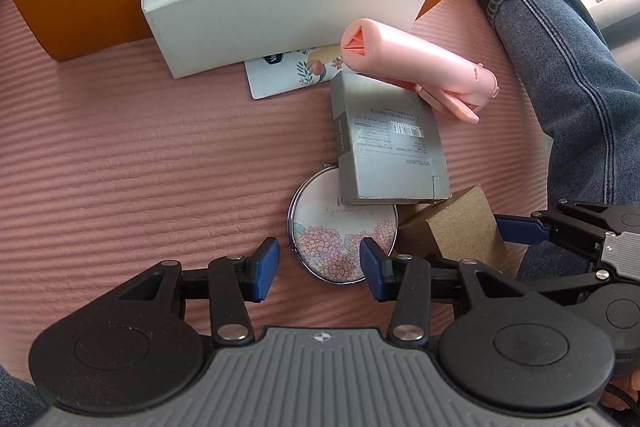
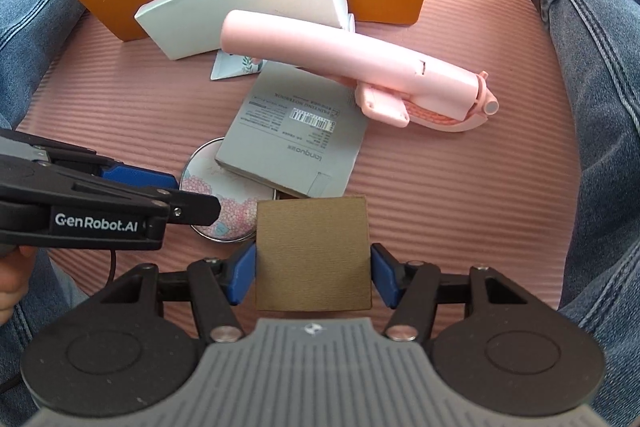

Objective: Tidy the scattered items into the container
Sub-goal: 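Grasp the round floral compact mirror by its edge with the left tool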

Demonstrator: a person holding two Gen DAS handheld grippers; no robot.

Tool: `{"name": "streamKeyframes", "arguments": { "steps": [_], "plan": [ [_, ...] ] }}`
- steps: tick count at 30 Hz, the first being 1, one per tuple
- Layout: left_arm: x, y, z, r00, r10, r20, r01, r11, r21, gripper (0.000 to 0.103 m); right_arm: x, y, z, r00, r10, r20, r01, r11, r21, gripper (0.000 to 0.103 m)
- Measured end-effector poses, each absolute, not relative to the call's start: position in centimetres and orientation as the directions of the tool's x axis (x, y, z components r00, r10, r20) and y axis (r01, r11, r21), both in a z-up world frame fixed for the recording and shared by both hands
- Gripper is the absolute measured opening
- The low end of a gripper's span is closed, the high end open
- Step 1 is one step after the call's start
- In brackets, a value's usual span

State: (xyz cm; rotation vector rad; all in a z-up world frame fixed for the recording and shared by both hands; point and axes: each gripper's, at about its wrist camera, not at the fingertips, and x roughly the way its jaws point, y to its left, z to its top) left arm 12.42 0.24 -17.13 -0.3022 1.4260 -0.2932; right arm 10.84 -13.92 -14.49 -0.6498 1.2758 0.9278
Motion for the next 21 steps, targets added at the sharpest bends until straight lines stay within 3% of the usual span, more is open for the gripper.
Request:
{"name": "streamKeyframes", "arguments": {
  "steps": [4, 9, 21],
  "plan": [
    [12.6, 0.0, -17.2, 0.128, -0.389, -0.912, 0.033, 0.921, -0.388, 0.060, 10.8, -13.9, -14.7, 0.029, 0.215, -0.976, -0.864, 0.496, 0.084, 0.062],
    [12.2, 0.1, -16.7, 0.160, -0.381, -0.911, 0.051, 0.925, -0.377, 0.046, 10.8, -13.8, -14.8, 0.029, 0.216, -0.976, -0.865, 0.495, 0.084, 0.062],
    [11.2, 1.2, -13.4, 0.283, -0.488, -0.826, 0.088, 0.871, -0.484, 0.042, 11.1, -13.6, -15.3, 0.012, 0.216, -0.976, -0.852, 0.513, 0.103, 0.062]
  ]
}}
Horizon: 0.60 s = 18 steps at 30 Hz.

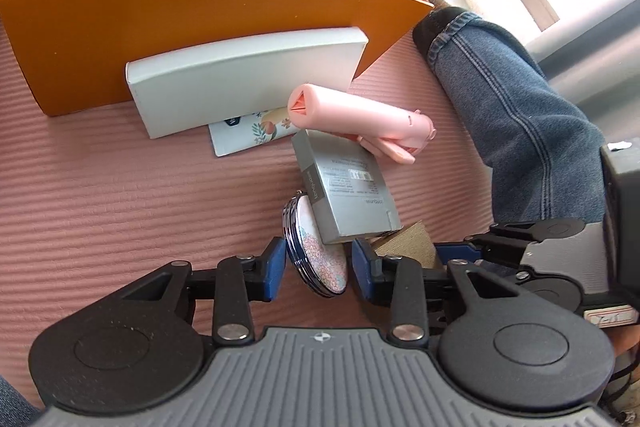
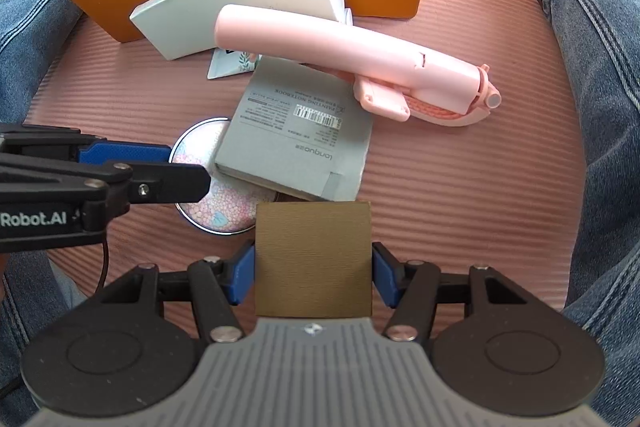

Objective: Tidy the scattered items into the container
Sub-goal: 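Grasp the round floral compact mirror by its edge with the left tool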

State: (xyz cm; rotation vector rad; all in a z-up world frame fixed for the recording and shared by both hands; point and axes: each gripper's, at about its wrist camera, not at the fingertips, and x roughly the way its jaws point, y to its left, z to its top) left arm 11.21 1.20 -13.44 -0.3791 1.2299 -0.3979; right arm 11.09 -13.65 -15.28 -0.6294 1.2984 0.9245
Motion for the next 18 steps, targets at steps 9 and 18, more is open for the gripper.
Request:
{"name": "streamKeyframes", "arguments": {
  "steps": [9, 18],
  "plan": [
    [11.7, -1.1, -14.7, 0.240, -0.434, -0.869, 0.110, 0.901, -0.420, 0.028, 11.2, -13.5, -15.4, 0.004, 0.222, -0.975, -0.846, 0.521, 0.115, 0.062],
    [11.1, -1.2, -14.6, 0.248, -0.403, -0.881, 0.102, 0.915, -0.389, 0.025, 11.5, -13.3, -15.3, -0.032, 0.243, -0.970, -0.830, 0.533, 0.161, 0.062]
  ]
}}
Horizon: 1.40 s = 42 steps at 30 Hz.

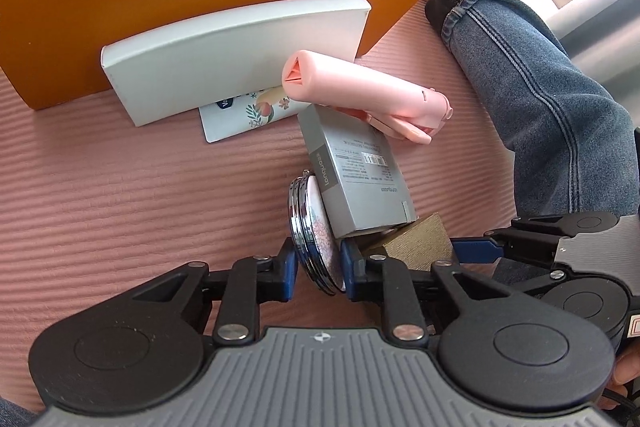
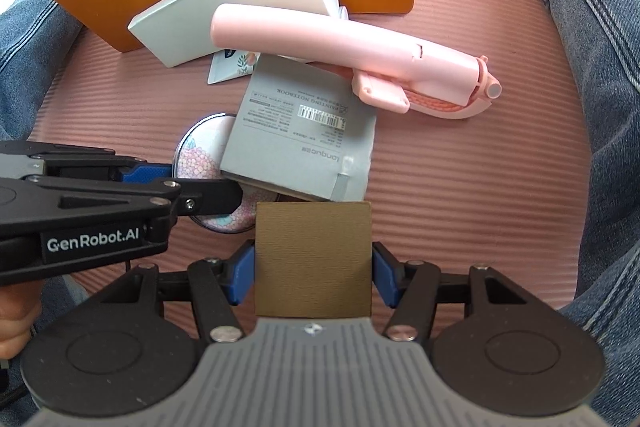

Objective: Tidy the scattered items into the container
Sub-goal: 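Grasp the round floral compact mirror by its edge with the left tool, then carry the cardboard square and compact mirror over the orange box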

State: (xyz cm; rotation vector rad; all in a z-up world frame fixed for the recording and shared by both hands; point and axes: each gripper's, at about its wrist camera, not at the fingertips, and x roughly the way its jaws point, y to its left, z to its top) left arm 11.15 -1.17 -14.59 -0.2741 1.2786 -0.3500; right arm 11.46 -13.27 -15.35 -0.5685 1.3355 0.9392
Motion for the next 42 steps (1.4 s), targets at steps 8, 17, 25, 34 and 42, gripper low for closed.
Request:
{"name": "streamKeyframes", "arguments": {
  "steps": [8, 17, 25, 34, 42],
  "plan": [
    [10.0, 0.3, -13.3, 0.270, -0.362, -0.892, 0.078, 0.932, -0.354, 0.015, 10.6, -13.0, -14.4, -0.037, 0.267, -0.963, -0.844, 0.507, 0.174, 0.062],
    [8.9, 1.6, -10.5, 0.360, -0.355, -0.863, 0.084, 0.933, -0.349, 0.015, 10.2, -14.6, -11.4, 0.001, 0.338, -0.941, -0.868, 0.468, 0.167, 0.062],
    [9.3, 2.9, -6.7, 0.456, -0.363, -0.812, 0.079, 0.926, -0.369, 0.015, 11.1, -15.6, -7.1, 0.035, 0.464, -0.885, -0.864, 0.459, 0.206, 0.062],
    [12.4, 4.0, -1.7, 0.580, -0.352, -0.735, 0.105, 0.927, -0.361, 0.015, 14.3, -11.5, -2.1, 0.077, 0.601, -0.795, -0.863, 0.440, 0.249, 0.062],
    [17.0, 5.0, 0.5, 0.650, -0.299, -0.699, 0.090, 0.943, -0.320, 0.015, 17.9, -6.3, 0.3, 0.129, 0.662, -0.738, -0.844, 0.464, 0.268, 0.062]
  ]
}}
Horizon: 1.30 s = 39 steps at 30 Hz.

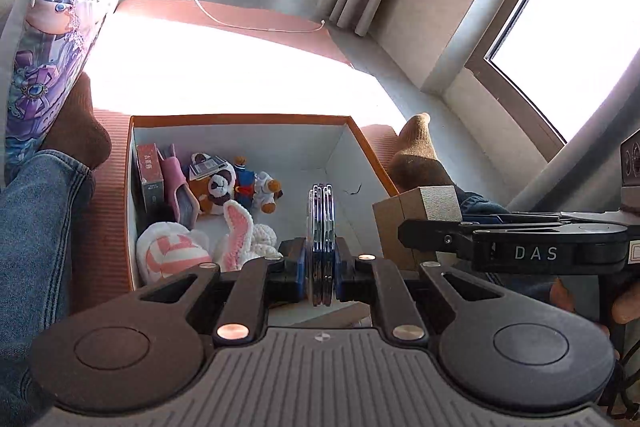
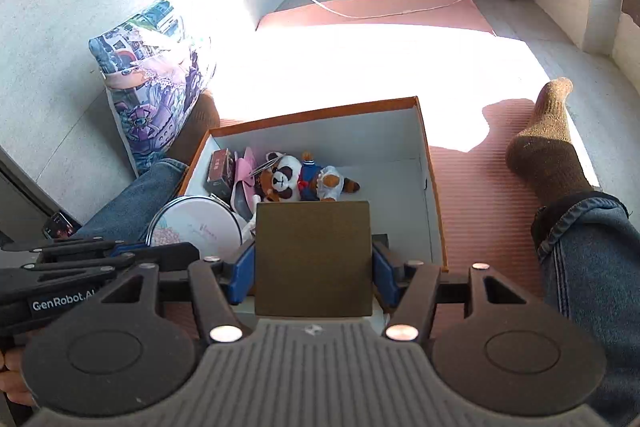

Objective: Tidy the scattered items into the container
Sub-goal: 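Carry the cardboard square and compact mirror over the orange box, then lower both items into the orange box and open both tools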

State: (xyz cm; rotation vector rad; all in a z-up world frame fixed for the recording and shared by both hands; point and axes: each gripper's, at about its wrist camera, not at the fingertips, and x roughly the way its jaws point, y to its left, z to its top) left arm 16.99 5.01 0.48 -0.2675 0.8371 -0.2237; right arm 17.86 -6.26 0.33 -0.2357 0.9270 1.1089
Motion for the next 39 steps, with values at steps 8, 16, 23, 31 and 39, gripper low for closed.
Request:
{"name": "streamKeyframes", "arguments": {
  "steps": [8, 16, 23, 31, 39],
  "plan": [
    [21.4, 6.2, -0.6, 0.653, -0.270, -0.708, 0.073, 0.953, -0.296, 0.015, 20.4, -1.5, -3.3, 0.114, 0.598, -0.793, -0.820, 0.507, 0.264, 0.062],
    [25.3, 8.6, -2.6, 0.631, -0.233, -0.740, 0.027, 0.960, -0.279, 0.015, 21.3, 1.1, -6.8, 0.118, 0.517, -0.848, -0.833, 0.517, 0.199, 0.062],
    [27.0, 8.7, -5.8, 0.553, -0.208, -0.807, 0.021, 0.972, -0.236, 0.015, 21.1, 2.3, -8.9, 0.129, 0.465, -0.876, -0.854, 0.501, 0.140, 0.062],
    [28.0, 8.8, -8.8, 0.494, -0.195, -0.847, -0.024, 0.971, -0.237, 0.015, 21.0, 2.7, -10.2, 0.116, 0.436, -0.892, -0.862, 0.491, 0.127, 0.061],
    [28.7, 9.2, -10.4, 0.439, -0.161, -0.884, -0.079, 0.973, -0.216, 0.015, 20.3, 3.0, -10.6, 0.089, 0.432, -0.898, -0.872, 0.469, 0.139, 0.062]
  ]
}}
